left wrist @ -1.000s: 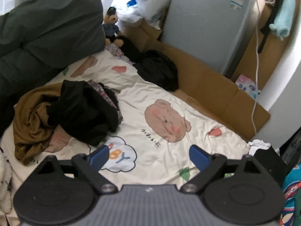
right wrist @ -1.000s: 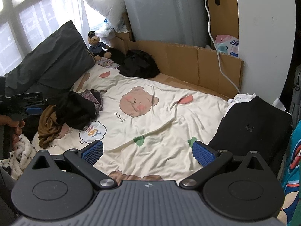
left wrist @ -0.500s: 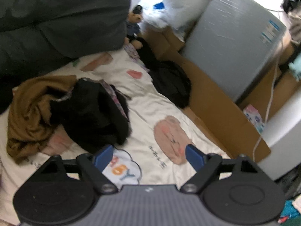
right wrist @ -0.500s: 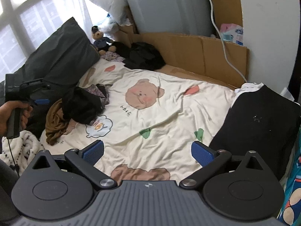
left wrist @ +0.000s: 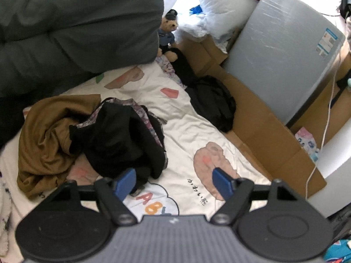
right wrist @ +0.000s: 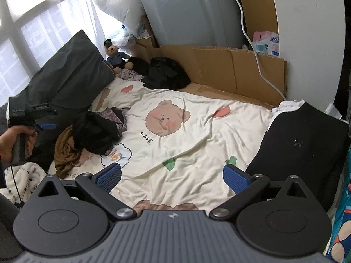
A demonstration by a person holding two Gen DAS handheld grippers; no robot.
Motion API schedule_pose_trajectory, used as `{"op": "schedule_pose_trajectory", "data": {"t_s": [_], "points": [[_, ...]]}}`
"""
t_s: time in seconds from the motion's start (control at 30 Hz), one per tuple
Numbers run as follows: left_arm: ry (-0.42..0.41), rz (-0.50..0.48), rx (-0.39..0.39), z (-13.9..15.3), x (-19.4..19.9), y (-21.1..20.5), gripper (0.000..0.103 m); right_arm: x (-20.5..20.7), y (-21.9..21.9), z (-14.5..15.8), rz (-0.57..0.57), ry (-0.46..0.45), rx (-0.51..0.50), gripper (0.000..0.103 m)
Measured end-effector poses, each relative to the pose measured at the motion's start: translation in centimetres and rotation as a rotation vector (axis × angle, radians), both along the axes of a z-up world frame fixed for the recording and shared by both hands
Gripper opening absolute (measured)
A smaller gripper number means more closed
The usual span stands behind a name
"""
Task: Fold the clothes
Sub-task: 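Lower the left tool onto the black knit garment and close its fingers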
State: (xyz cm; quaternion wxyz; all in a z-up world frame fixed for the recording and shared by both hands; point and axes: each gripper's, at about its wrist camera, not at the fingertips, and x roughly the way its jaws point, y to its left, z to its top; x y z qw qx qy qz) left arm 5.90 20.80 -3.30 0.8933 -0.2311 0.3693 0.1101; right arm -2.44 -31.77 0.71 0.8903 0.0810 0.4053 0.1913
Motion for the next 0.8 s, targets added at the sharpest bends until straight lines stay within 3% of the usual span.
{"op": "schedule_pose_trajectory", "data": {"t_s": [0.17, 0.57, 0.8], "points": [[0.059, -0.013, 0.02, -0.2, 1.3, 0.5, 0.079, -0.3, 0.1, 0.9, 0.012, 0.004, 0.014, 0.102], [0.1, -0.068, 0.01, -1.1, 2.6, 1.8, 0.079, -1.3, 1.9, 1.4, 0.077, -0.097, -0.073, 0.102], [0.102, -0.04, -0.017, -1.8, 2.6, 3.9, 0.079, -0.5, 0.3, 0.9, 0.024, -0.127, -0.063, 0.102]]}}
